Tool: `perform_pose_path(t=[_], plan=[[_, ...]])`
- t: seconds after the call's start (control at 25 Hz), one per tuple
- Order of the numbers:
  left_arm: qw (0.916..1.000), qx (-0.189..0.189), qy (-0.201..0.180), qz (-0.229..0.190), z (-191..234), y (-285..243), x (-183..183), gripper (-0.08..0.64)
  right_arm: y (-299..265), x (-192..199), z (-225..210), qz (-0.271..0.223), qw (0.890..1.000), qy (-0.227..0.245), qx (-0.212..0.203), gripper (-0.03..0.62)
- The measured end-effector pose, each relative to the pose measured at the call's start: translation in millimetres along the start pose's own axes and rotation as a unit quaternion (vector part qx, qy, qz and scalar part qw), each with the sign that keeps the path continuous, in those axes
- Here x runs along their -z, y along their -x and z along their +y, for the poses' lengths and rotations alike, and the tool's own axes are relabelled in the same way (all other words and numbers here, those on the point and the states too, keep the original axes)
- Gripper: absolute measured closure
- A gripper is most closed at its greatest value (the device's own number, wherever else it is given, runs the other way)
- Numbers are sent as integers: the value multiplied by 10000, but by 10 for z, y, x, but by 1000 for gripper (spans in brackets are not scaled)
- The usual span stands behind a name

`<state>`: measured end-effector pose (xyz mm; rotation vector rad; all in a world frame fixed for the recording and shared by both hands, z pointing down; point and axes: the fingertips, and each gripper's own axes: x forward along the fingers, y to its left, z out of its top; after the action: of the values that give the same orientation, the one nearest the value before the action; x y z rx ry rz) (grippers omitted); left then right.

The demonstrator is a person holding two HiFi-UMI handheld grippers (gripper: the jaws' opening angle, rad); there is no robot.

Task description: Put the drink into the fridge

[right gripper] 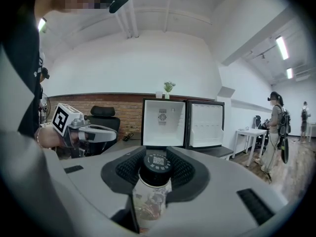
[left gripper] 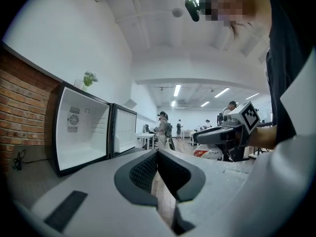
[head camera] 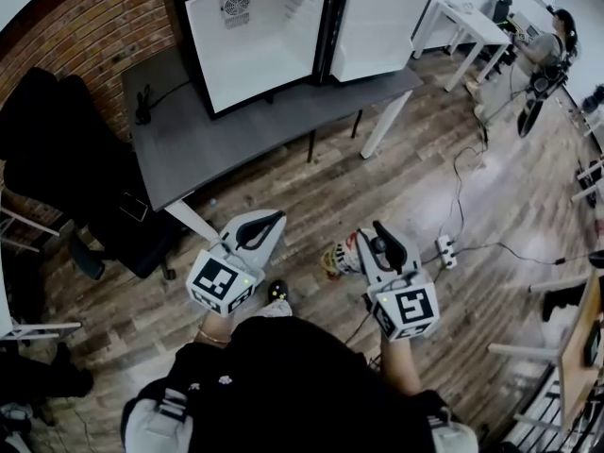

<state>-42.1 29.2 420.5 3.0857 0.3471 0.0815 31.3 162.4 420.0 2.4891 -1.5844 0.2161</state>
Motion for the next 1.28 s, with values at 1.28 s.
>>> perform_pose_path(t=[1.28], plan=[[9991,381,187,-24,981,-780,128,557,-1121,-86,-396,92,9993,-200,297,466]])
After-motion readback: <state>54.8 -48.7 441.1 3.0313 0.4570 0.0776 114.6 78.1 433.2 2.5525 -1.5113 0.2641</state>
